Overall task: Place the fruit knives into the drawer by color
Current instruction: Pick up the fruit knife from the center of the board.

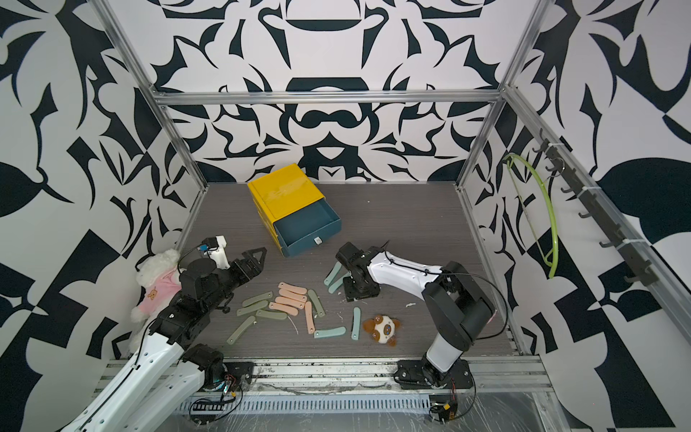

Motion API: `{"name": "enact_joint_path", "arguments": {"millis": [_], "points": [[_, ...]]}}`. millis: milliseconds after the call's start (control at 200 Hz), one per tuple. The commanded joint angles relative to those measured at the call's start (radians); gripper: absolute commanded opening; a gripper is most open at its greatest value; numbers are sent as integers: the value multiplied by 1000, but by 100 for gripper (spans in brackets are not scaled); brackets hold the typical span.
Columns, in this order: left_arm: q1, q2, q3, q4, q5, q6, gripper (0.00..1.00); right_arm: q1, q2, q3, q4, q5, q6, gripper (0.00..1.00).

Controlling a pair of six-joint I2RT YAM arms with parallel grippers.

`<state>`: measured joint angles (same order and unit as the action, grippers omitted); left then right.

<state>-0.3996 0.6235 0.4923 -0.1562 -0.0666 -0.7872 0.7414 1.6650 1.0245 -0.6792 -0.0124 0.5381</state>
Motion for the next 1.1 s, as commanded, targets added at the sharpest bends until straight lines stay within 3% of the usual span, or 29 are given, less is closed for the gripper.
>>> {"name": "enact_joint_path", "arguments": {"millis": [0, 230, 530, 830, 1095], "points": [[-1, -8, -10, 12, -1, 3, 99, 3, 36, 45, 19, 63, -23, 55], [0, -14, -12, 1, -6, 6, 99, 3, 112, 66, 46, 90, -15, 48], [-1, -21, -15, -6, -15, 11, 99, -42, 132, 29, 10, 115, -9, 28], [-1, -12, -12, -9, -12, 10, 99, -74, 24, -39, 90, 111, -25, 15], [-1, 0, -2, -17, -7, 11, 99, -76, -157, -100, 186, 145, -22, 14]]}}
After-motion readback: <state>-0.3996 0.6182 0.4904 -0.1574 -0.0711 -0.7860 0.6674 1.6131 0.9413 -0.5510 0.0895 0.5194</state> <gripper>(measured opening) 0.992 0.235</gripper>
